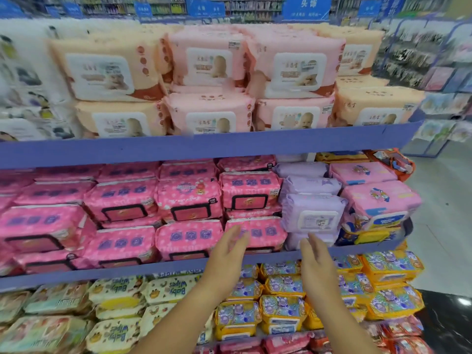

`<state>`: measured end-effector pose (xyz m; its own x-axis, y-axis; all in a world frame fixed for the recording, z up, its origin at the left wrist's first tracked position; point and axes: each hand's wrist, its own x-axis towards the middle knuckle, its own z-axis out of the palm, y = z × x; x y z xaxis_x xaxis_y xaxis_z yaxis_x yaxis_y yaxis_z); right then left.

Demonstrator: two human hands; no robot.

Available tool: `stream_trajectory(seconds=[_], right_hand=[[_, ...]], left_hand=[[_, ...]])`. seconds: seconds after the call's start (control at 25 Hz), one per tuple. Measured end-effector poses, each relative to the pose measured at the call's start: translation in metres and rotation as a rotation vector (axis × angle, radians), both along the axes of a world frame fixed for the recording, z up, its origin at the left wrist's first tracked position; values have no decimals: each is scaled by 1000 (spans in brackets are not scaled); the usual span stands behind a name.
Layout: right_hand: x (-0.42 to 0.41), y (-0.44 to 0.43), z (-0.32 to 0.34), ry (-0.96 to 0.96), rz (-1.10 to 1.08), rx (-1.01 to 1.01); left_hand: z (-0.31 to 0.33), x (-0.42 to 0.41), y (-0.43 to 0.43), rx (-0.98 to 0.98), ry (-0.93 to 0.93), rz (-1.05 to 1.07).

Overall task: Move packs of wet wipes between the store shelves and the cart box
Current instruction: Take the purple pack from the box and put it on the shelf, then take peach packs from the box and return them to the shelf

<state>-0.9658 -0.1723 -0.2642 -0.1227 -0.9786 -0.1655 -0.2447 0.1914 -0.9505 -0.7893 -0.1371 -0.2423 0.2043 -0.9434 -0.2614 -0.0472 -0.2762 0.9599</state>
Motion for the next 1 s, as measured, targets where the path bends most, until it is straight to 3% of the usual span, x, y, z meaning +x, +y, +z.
stream_trajectory(seconds=[0.36, 0.56, 1.0], right_hand=[[219, 158, 6, -68, 502, -22], [356, 252, 7, -96, 740, 17], [635, 433, -30, -10, 1293, 89]], left_hand=[[-11, 211, 230, 64, -12, 325], [-9, 330, 372, 56, -55, 630], [-51, 505, 632, 116, -26, 1216]])
